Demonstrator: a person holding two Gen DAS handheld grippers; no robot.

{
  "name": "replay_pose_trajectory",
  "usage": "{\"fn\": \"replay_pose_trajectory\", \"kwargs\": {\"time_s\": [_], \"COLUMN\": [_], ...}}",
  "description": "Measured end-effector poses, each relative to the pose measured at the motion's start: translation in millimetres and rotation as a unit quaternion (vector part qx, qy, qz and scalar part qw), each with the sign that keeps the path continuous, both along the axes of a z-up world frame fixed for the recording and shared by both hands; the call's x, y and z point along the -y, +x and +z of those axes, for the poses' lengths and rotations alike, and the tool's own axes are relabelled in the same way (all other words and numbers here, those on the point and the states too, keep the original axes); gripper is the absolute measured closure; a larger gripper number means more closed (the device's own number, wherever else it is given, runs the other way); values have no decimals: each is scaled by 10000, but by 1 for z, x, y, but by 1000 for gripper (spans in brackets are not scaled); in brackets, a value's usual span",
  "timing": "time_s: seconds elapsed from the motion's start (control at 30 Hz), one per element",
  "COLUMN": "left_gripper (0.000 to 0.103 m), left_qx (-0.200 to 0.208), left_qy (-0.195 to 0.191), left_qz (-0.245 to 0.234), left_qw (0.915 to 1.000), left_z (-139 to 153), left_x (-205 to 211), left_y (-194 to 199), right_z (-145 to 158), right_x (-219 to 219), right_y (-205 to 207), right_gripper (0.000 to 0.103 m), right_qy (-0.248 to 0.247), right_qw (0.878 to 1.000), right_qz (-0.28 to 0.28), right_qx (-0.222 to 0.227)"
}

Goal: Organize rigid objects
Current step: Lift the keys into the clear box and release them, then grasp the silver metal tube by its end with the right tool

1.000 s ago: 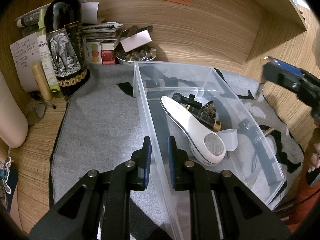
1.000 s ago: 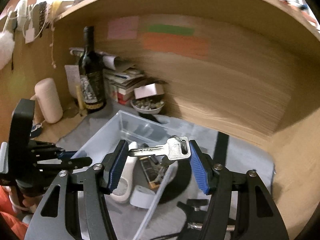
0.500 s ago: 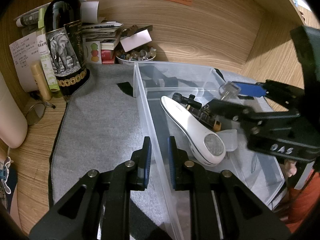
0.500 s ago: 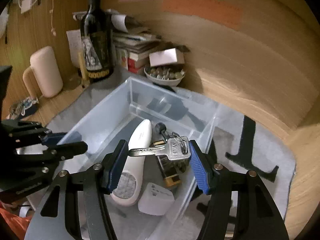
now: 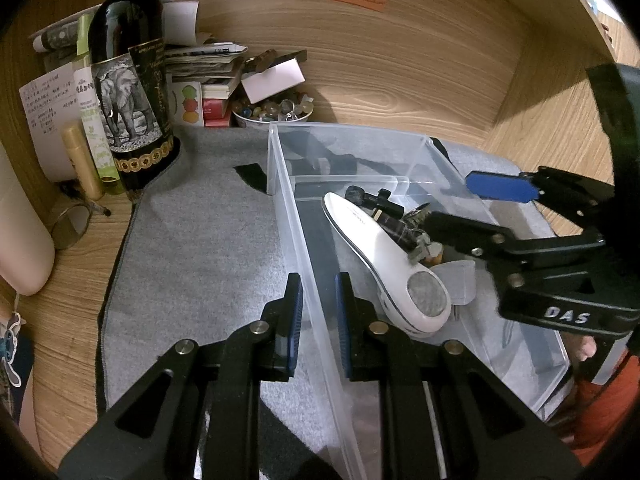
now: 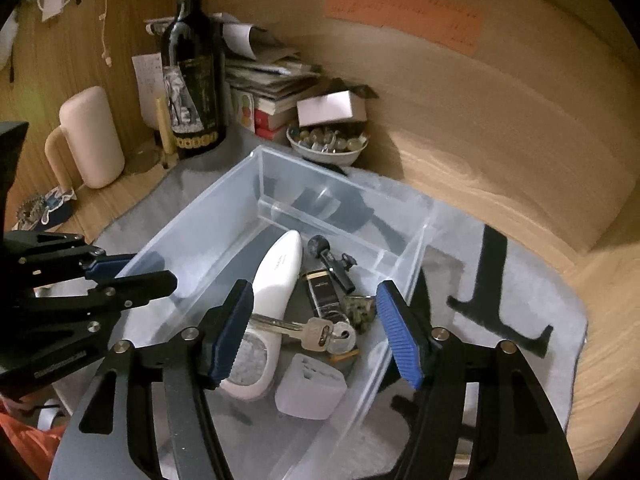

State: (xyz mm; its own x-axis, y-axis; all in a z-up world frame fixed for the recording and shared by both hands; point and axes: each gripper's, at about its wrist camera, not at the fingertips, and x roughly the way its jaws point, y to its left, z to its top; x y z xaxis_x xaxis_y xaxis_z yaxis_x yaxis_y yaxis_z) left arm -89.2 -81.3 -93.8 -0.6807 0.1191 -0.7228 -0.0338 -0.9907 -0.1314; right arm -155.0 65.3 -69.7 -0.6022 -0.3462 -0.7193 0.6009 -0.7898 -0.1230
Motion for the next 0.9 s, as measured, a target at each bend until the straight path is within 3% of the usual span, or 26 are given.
{"fn": "replay_pose_trajectory", "kwargs": {"time_s": [0.2, 0.53, 0.9], "left_gripper": [87, 87, 87], "left_qx": [3, 6, 75], "left_qy": [1, -16, -43], "left_qz": [-3, -13, 9], "left_qw": [10000, 10000, 10000], "left_z": [0, 0, -6], "left_x": [0, 0, -3], "left_y": [0, 0, 3], "right_z": [12, 27, -9], "right_x": [-16, -86, -156], "right_y": [8, 22, 26], "right_gripper": [33, 33, 31], "right_qy": [-105, -175, 61], "right_qw": [9996, 9930, 9759], "right_qz": [-138, -1067, -2180], "right_qx": [-236, -476, 23]}}
